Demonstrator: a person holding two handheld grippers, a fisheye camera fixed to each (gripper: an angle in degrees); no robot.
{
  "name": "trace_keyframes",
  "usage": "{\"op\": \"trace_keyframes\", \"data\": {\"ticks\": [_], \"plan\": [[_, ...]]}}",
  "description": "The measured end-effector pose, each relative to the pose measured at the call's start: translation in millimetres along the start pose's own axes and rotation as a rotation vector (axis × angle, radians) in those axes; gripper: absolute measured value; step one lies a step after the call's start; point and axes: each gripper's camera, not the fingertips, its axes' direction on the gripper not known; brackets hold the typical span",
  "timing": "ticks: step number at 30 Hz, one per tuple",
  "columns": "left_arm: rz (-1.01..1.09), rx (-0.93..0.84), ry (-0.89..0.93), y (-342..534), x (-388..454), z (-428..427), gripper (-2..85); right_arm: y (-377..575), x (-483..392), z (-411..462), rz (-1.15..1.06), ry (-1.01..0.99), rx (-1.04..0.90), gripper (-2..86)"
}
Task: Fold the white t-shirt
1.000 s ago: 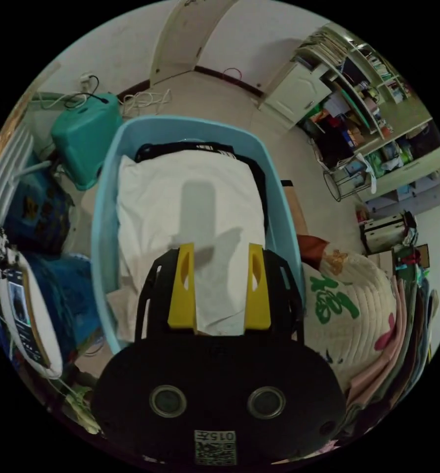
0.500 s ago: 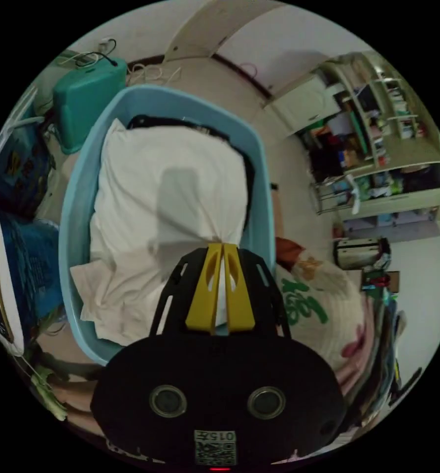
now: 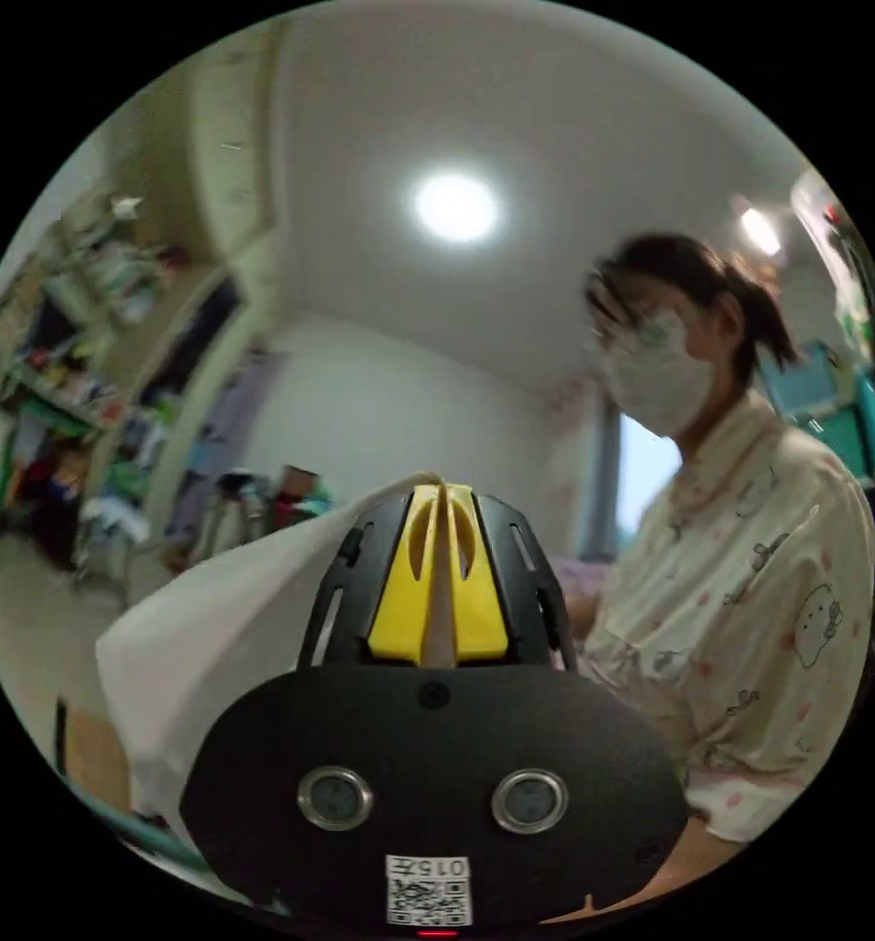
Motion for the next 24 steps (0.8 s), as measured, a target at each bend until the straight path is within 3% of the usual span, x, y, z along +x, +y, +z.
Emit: {"op": "trace_keyframes", "data": {"ticks": [4,7,9,11,13,16,18,22,24], "plan": [[0.178,-0.229,0.494,-22,19,252,0.0,-1,-11,-132,0.098,-0.05,0.15,6.5],[0.046,-0.383,0.72,35,26,423,0.1,21,-5,-228,0.226,0.248,0.198,6.7],[-0.041,-0.506,0.737,92,36,511,0.1,63,31,-288,0.556,0.738,0.116,6.2],[-0.121,-0.683,0.694,164,49,593,0.1,109,43,-337,0.758,0.965,0.104,5.4],[-0.141,-0.933,0.625,263,75,672,0.1,146,34,-380,0.946,1.029,0.141,5.7],[-0.124,-1.032,0.759,313,86,704,0.4,156,-8,-421,1.022,0.957,0.269,6.2],[-0.093,-0.982,0.764,303,70,703,0.9,123,-31,-422,0.978,0.953,0.25,6.7],[-0.14,-0.986,0.64,273,-27,700,4.2,28,-44,-396,0.762,0.845,0.216,8.3],[-0.204,-0.956,0.553,258,-85,684,4.8,-55,-35,-364,0.623,0.789,0.098,10.2]]}}
